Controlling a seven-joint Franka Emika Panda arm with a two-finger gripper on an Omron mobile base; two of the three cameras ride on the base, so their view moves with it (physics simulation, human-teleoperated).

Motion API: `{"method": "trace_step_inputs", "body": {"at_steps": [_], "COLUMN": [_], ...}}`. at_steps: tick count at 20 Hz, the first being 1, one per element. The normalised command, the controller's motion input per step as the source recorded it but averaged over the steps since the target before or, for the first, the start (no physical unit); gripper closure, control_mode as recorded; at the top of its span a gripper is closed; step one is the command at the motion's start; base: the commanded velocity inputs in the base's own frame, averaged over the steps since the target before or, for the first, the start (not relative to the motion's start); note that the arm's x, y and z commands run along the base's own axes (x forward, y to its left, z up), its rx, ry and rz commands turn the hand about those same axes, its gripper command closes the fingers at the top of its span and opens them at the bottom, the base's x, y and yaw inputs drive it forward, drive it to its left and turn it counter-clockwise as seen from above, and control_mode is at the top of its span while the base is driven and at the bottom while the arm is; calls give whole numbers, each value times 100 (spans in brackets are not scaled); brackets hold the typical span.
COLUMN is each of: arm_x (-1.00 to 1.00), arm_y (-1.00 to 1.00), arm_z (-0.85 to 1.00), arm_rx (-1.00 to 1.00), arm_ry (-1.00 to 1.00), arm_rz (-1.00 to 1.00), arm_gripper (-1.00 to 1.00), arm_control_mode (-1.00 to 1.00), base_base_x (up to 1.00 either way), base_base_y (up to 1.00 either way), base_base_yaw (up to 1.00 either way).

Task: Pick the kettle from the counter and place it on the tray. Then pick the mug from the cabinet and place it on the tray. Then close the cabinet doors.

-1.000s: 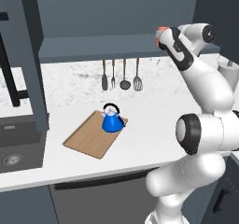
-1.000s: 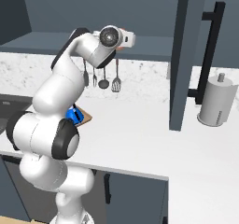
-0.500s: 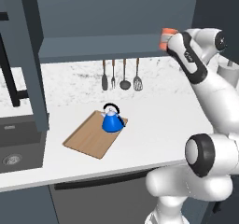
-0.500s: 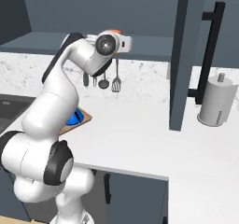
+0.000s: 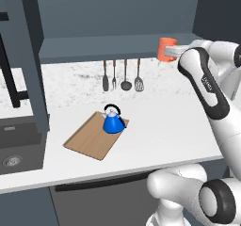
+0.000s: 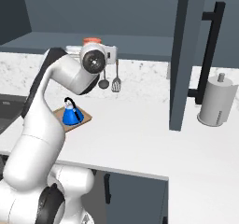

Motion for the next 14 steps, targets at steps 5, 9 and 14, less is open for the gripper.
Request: {"method": "trace_step_inputs", "body": {"at_steps": [5, 9, 14], "arm_x": [-76, -67, -60], "arm_y": [63, 81, 88], "arm_z": [-23, -42, -48], "arm_rx": [-3, -5, -5], "arm_ry": [0, 0, 0], "arm_rz": [31, 34, 32], "arm_gripper": [100, 100, 100], "arm_control_mode": [-100, -100, -100], "base_base_x": [0, 0, 0], "base_base_y": [0, 0, 0], "base_base_yaw": [0, 0, 0]}}
